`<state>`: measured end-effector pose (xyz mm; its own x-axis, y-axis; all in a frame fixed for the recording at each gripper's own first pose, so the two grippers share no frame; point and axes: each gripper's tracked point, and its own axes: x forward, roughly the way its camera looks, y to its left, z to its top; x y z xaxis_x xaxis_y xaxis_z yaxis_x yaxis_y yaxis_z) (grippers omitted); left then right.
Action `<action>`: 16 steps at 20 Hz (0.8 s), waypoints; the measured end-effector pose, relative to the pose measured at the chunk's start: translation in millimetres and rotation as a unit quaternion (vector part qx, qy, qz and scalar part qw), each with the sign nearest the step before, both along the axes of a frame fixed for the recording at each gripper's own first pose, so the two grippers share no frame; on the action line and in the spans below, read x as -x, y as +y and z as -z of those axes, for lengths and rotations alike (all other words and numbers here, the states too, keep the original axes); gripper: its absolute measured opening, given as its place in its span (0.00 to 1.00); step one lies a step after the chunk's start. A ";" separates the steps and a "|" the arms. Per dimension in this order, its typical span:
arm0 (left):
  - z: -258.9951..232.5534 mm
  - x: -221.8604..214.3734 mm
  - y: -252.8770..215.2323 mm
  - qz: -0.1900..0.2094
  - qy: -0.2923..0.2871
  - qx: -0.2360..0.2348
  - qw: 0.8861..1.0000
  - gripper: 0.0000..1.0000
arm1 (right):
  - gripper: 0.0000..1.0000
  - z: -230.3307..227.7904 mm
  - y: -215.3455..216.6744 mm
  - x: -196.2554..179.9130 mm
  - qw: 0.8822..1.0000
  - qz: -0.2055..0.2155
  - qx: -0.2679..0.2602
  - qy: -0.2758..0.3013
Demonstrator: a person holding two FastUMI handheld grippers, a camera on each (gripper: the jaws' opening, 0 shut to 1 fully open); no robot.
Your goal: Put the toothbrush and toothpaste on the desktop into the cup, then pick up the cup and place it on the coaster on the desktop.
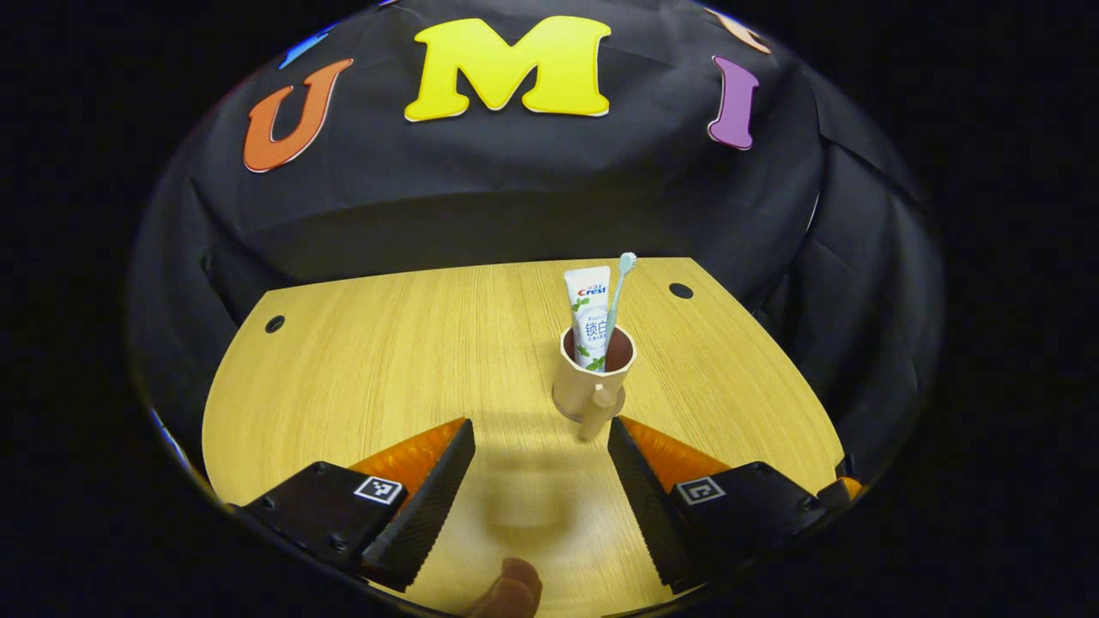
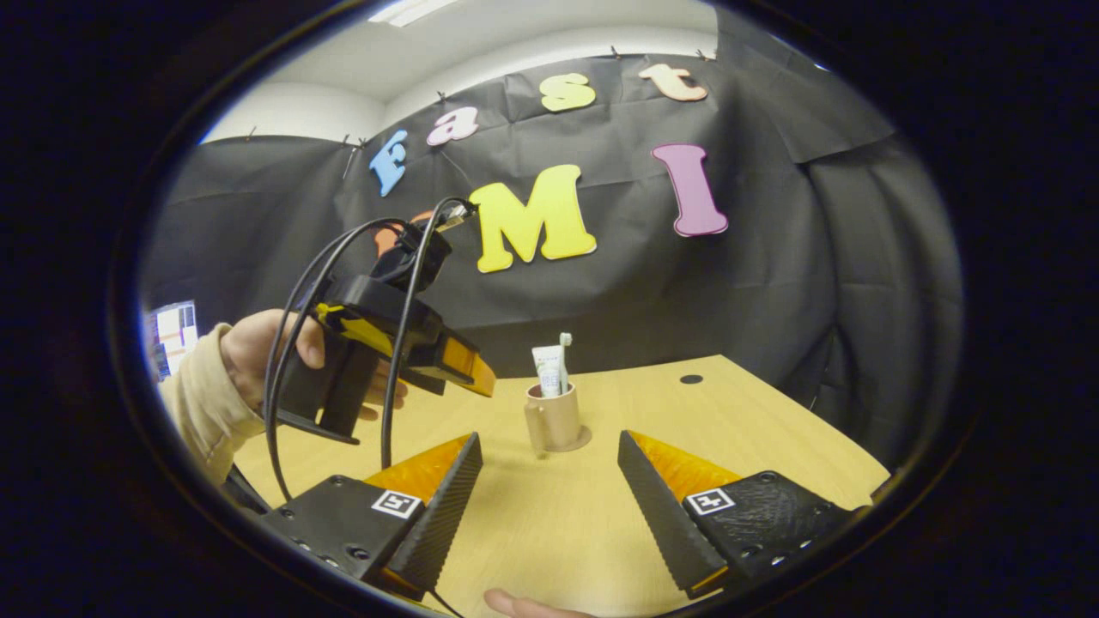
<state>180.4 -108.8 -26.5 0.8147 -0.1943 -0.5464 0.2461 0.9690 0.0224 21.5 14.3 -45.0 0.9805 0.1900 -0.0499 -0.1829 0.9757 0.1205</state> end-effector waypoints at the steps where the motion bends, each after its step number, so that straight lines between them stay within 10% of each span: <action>1: -3.5 6.7 6.3 -0.002 -0.015 -0.003 1.000 0.99 | 0.96 -1.8 3.9 6.4 1.000 0.000 0.000 -0.004; 16: -67.3 152.7 73.7 -0.087 -0.251 0.051 0.963 0.98 | 0.96 -53.0 14.5 70.9 0.995 0.039 0.036 -0.082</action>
<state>27.7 -35.1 40.9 0.9962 -0.0623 -0.0615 0.0624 0.9981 -0.0006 -49.4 28.7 8.0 0.9882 0.1151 0.1013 -0.1181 0.9927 0.0237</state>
